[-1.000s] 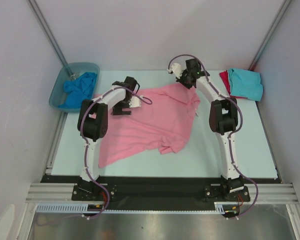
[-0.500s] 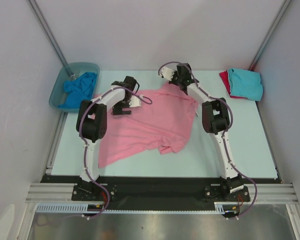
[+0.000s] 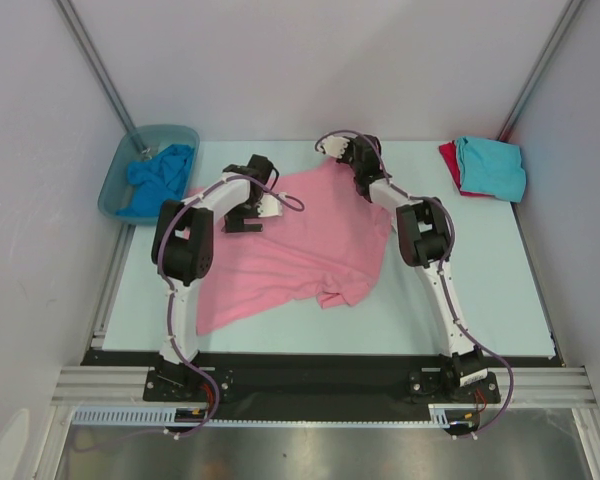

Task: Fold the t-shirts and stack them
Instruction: Flatten the tshirt out

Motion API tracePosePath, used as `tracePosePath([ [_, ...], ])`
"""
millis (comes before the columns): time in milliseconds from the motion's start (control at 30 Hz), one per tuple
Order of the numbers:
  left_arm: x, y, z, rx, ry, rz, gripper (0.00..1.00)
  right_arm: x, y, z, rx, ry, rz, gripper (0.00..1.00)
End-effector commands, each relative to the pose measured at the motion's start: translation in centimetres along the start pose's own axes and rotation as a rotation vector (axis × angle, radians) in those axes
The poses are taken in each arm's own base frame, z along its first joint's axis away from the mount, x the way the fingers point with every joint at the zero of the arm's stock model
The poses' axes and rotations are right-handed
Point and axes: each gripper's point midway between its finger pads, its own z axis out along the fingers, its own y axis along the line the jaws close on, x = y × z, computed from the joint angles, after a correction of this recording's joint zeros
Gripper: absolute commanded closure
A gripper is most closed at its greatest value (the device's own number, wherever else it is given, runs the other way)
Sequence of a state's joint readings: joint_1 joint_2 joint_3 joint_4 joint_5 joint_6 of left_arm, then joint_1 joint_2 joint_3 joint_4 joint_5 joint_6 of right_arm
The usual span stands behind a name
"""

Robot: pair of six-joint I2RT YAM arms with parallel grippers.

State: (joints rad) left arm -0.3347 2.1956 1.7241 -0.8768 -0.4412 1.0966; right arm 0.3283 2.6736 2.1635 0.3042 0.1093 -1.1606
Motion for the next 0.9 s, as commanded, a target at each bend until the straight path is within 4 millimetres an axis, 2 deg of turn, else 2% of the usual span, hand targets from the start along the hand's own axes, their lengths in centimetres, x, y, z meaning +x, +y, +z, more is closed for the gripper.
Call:
tracePosePath([
  [0,0.0,1.1,-2.6,-0.056,-0.039,-0.042,0.00,-2.4,-4.5,0.0,0.186,-0.067,-0.002,1.00],
  [200,0.1,1.1,-2.7,-0.057,-0.034,-0.033,0.01,-2.1,-2.9,0.5,0.169,-0.066,-0.037,1.00],
  [367,-0.1,1.1,-2.7,-0.055,-0.036,-0.035,0.00,-2.1,-3.7,0.3,0.242,-0.075,-0.021,1.00],
  [400,0.0,1.0,-2.7,-0.055,-0.034,-0.036,0.00,-2.2,-3.8,0.3,0.246,-0.071,-0.027,0.82],
  [433,0.0,1.0,-2.6,-0.055,-0.034,-0.034,0.00,-1.8,-3.0,0.6,0.240,-0.060,-0.025,0.58],
  [500,-0.1,1.0,-2.6,-0.054,-0.036,-0.036,0.00,-1.4,-3.7,0.6,0.275,-0.021,-0.018,0.14],
  [533,-0.2,1.0,-2.7,-0.056,-0.038,-0.035,0.00,-1.1,-3.5,0.7,0.270,0.005,-0.003,0.01],
  [567,-0.3,1.1,-2.7,-0.057,-0.040,-0.037,0.00,-0.8,-4.6,0.5,0.288,0.046,0.024,0.00],
  [633,-0.3,1.0,-2.8,-0.055,-0.046,-0.038,0.00,-0.1,-4.5,0.1,0.241,0.096,0.127,0.00],
  [667,-0.2,1.1,-3.0,-0.060,-0.048,-0.042,0.00,-0.8,-7.2,-1.0,0.254,0.098,0.176,0.00],
  [700,-0.2,1.0,-2.9,-0.059,-0.050,-0.042,0.00,-0.3,-6.3,-1.6,0.187,0.142,0.208,0.00],
  [733,-0.2,1.0,-3.1,-0.061,-0.051,-0.043,0.00,-0.4,-6.3,-2.2,0.148,0.156,0.291,0.00],
  [767,-0.2,0.9,-3.1,-0.061,-0.055,-0.050,0.00,-2.1,-8.8,-3.7,0.108,0.122,0.345,0.00],
  [800,-0.1,0.9,-3.3,-0.064,-0.061,-0.052,0.00,-1.3,-6.2,-5.3,-0.059,0.197,0.363,0.00],
  [833,-0.1,0.8,-3.4,-0.062,-0.066,-0.056,0.00,-3.0,-5.0,-6.7,-0.198,0.143,0.434,0.00],
  [867,-0.1,0.6,-3.4,-0.061,-0.069,-0.063,0.00,-3.1,-4.4,-8.3,-0.297,0.147,0.455,0.00],
])
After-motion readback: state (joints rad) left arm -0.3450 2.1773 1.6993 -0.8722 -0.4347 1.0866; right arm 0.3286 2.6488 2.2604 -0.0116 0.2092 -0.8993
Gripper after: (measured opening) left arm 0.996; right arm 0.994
